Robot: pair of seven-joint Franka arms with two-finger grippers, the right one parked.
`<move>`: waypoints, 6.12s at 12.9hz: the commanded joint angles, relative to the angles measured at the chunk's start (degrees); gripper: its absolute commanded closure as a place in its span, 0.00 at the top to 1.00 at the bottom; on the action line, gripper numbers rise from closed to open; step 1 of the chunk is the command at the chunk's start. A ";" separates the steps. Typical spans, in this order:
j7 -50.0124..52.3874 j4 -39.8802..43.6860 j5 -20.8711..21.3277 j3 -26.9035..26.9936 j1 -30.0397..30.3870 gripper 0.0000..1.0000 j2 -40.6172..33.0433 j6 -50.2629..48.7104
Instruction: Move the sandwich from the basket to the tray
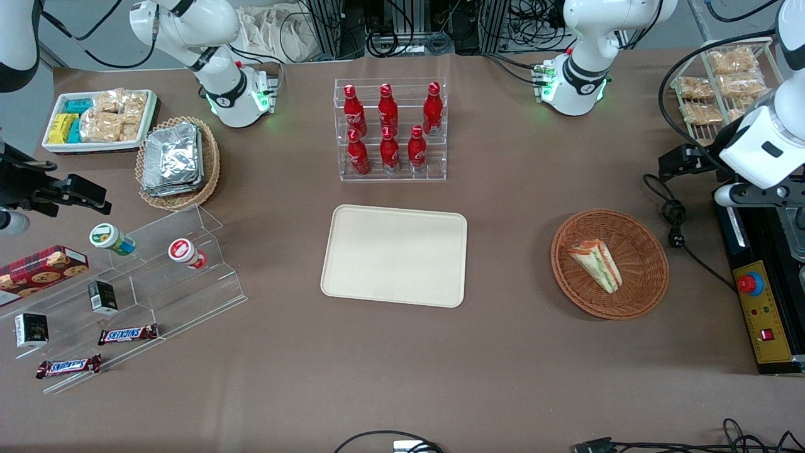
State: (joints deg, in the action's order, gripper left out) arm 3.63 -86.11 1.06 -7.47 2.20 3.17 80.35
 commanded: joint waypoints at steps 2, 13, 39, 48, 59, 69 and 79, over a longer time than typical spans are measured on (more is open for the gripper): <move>1.47 1.99 0.69 -0.27 0.00 1.00 0.78 -1.16; 5.50 5.25 0.42 -0.44 0.97 1.00 4.20 -3.62; 25.47 -2.93 -0.45 -0.44 1.31 1.00 33.04 20.37; 25.38 -7.67 -2.38 -0.44 1.40 0.86 34.36 26.70; 29.43 -4.68 -2.38 -4.82 -0.44 0.11 23.39 14.40; 16.41 -4.42 5.88 -21.97 -0.53 0.12 22.39 20.71; 28.97 -5.03 7.20 -24.00 -9.65 0.16 31.45 34.42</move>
State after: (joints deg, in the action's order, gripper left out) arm 29.48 -91.37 6.80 -31.74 -4.57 33.63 112.63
